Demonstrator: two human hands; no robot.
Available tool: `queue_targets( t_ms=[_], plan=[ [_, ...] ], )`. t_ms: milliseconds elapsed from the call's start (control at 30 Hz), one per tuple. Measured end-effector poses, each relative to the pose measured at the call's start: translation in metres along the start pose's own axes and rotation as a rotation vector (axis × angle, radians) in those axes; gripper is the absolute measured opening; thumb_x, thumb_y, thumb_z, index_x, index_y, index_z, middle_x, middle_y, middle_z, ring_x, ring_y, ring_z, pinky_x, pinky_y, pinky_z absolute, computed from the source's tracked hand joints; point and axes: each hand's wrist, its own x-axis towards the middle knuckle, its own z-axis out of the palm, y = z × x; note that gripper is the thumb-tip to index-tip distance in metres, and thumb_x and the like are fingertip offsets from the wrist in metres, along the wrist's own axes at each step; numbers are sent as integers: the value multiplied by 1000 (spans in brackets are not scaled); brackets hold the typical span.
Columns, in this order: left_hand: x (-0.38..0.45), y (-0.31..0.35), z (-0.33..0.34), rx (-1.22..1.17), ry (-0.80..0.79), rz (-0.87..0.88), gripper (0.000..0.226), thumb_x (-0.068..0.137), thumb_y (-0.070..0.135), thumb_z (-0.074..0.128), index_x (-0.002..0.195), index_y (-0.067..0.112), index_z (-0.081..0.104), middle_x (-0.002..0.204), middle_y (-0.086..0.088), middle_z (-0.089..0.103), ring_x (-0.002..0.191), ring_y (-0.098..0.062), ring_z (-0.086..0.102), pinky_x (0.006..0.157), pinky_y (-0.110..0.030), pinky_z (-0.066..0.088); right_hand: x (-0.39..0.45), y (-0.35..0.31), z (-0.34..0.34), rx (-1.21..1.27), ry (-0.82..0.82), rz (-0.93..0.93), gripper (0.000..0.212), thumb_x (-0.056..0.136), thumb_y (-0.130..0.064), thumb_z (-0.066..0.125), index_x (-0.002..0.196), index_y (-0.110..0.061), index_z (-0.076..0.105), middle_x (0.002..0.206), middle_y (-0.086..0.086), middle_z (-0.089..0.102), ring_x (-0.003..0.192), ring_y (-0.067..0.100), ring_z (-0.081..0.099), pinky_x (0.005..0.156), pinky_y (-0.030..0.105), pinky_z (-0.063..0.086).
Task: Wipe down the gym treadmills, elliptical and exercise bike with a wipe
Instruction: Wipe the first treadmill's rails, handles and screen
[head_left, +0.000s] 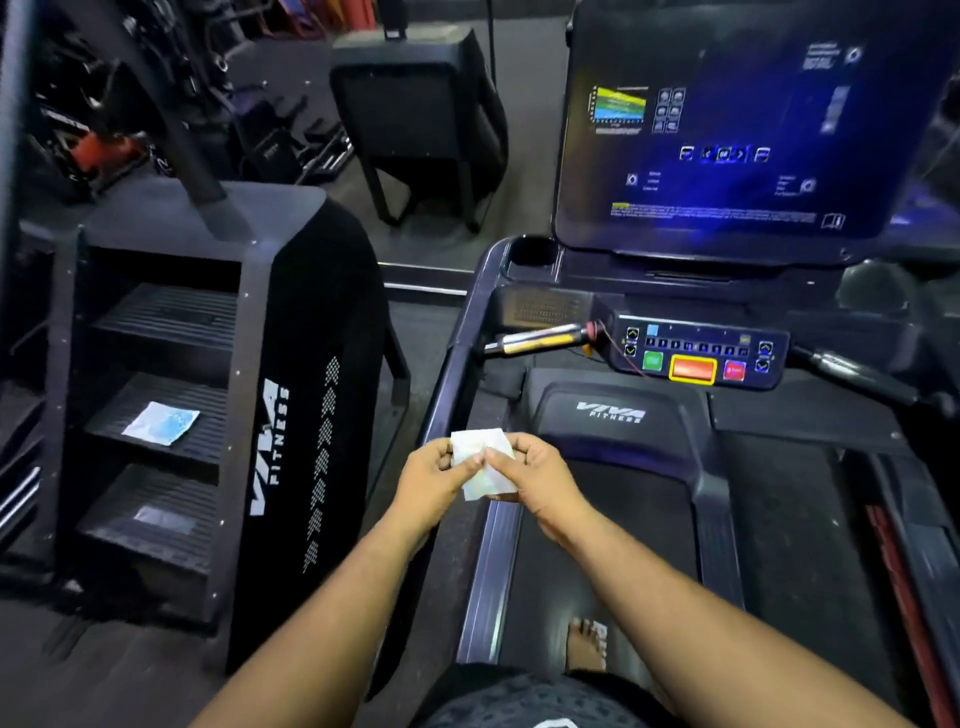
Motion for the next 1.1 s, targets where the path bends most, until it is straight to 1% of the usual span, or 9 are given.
queue_targets(
  t_ms=[133,233,333,433,600,700,800,933,1100],
  plan=[
    [41,7,24,17,59,-10,22,86,25,80,100,9,71,92,-13,78,91,-39,74,80,-53,58,46,-13,-35,-80,95,-57,7,95,-8,68,100,-3,70,92,17,75,79,22,70,68,33,57],
    [72,11,44,63,112,-26,22,88,29,79,93,10,71,83,-12,76,75,-26,71,63,-37,55,76,-20,-56,-69,54,-30,12,96,-20,69,100,-8,69,93,9,76,80,16,69,69,27,55],
    [96,11,59,131,145,-5,18,91,28,77,88,11,70,76,-7,74,65,-14,65,61,-31,48,98,-20,-71,-175,-34,-56,28,89,-28,76,109,-10,69,102,11,76,88,15,70,80,35,57],
    [121,11,65,259,163,3,13,92,31,75,86,22,68,69,8,69,62,-7,60,65,-31,48,129,-30,-85,-347,-8,-109,17,94,-12,69,110,-7,72,102,9,76,87,14,68,81,35,55],
    [161,25,50,773,154,228,29,93,38,70,119,24,69,114,8,72,106,-12,65,94,-37,52,186,-67,-88,-664,22,-228,24,93,-24,59,110,-18,75,95,-5,73,88,14,65,79,32,50],
    [193,27,38,1063,136,381,54,91,41,70,140,21,57,143,0,57,132,-22,53,106,-43,43,215,-91,-86,-977,85,-362,36,94,-17,54,127,-23,69,118,6,73,109,28,66,91,41,52],
    [220,23,33,1188,39,323,76,92,43,67,157,21,35,164,1,31,152,-19,26,122,-54,22,239,-104,-77,-1204,54,-467,56,94,-2,50,147,-19,52,151,5,52,138,26,49,113,37,38],
    [248,8,28,1320,-83,313,92,92,44,66,163,20,13,172,2,6,158,-18,2,122,-65,6,270,-74,-64,-1665,-165,-333,69,99,-7,48,161,-16,20,167,8,23,153,26,23,124,46,17],
    [257,-6,29,1408,-113,354,91,95,48,58,164,18,7,172,2,-3,158,-20,-9,124,-63,1,255,-21,-71,-1929,-110,-368,78,89,-40,60,156,-11,32,159,10,37,147,32,34,122,60,20]
  ],
)
